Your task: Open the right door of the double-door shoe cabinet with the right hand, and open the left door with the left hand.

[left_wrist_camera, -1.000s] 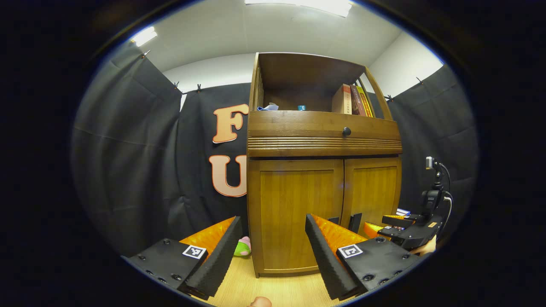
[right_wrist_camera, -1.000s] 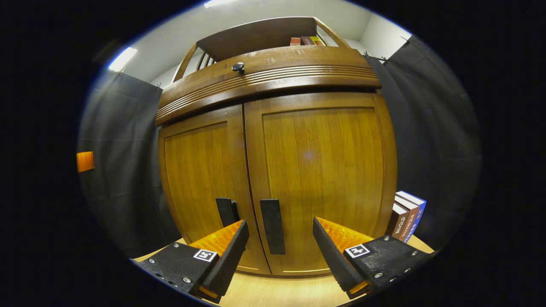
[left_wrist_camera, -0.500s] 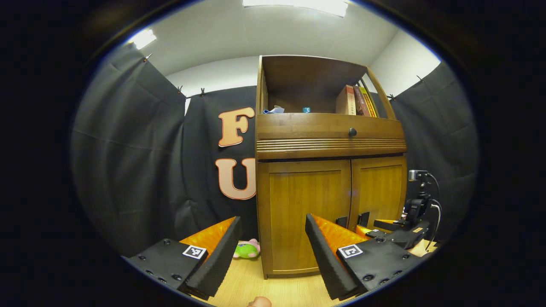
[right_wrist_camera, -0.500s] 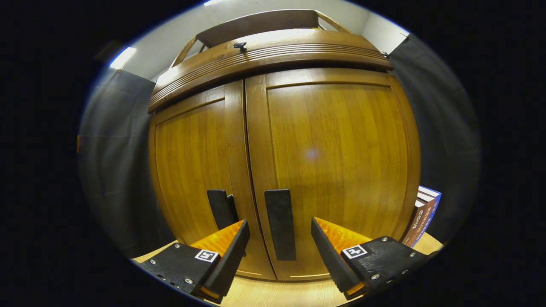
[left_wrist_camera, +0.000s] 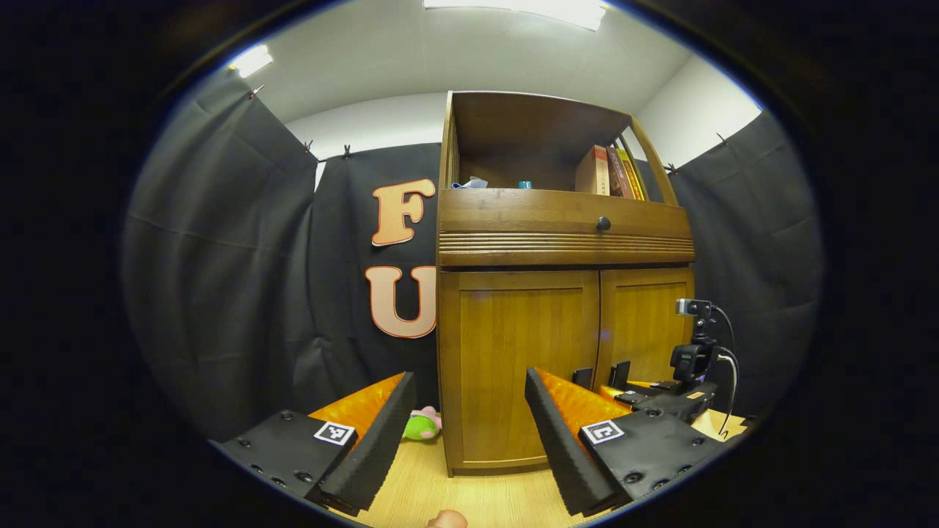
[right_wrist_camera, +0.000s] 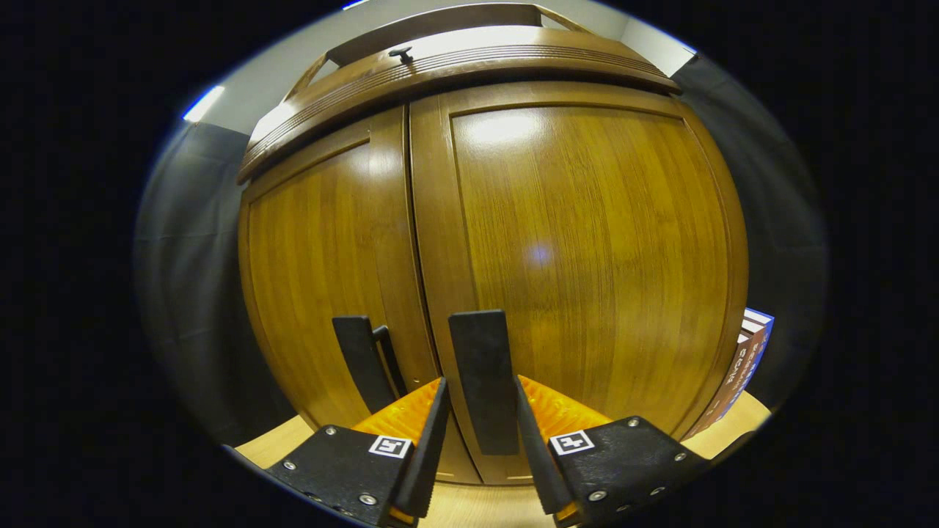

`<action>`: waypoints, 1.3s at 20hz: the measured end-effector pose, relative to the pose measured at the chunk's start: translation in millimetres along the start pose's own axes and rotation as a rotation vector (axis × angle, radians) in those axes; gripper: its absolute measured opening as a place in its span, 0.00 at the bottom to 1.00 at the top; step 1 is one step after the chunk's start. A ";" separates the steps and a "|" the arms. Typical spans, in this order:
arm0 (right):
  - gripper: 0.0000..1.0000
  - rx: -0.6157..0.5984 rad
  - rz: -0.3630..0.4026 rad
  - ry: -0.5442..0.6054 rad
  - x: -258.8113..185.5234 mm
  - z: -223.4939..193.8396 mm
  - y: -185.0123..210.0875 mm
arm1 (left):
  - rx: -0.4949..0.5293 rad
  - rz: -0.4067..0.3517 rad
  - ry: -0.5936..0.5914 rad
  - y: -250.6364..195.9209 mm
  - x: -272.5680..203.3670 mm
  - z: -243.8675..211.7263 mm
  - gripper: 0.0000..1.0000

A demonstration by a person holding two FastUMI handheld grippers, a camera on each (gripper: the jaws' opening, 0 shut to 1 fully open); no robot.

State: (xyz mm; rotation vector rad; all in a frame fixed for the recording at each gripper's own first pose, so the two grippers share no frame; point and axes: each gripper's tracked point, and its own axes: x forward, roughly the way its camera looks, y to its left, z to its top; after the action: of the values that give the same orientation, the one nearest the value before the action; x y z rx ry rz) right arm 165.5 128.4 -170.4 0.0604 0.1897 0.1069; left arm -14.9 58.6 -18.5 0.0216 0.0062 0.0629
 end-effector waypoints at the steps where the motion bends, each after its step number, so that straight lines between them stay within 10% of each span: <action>1: 0.51 -0.006 -0.012 -0.005 0.0 0.6 -3.6 | -0.002 -0.002 0.003 -0.4 -0.3 -1.3 0.97; 9: 0.22 -0.017 0.004 -0.002 -8.3 0.2 -2.6 | -0.014 -0.001 0.012 0.8 -1.2 -6.1 0.95; 10: 0.32 -0.014 0.013 0.000 -12.2 -0.3 -1.4 | -0.015 -0.001 0.012 0.5 -1.3 -5.9 0.95; 26: 0.30 -0.015 0.077 -0.004 -66.7 0.1 -11.4 | -0.007 -0.025 0.018 -5.0 -10.7 -5.5 0.96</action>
State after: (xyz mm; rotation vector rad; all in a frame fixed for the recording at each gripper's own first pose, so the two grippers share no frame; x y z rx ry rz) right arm 101.6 109.6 -158.8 0.0529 0.1823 0.1847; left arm -25.4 53.1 -24.0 0.0137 0.0242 0.0379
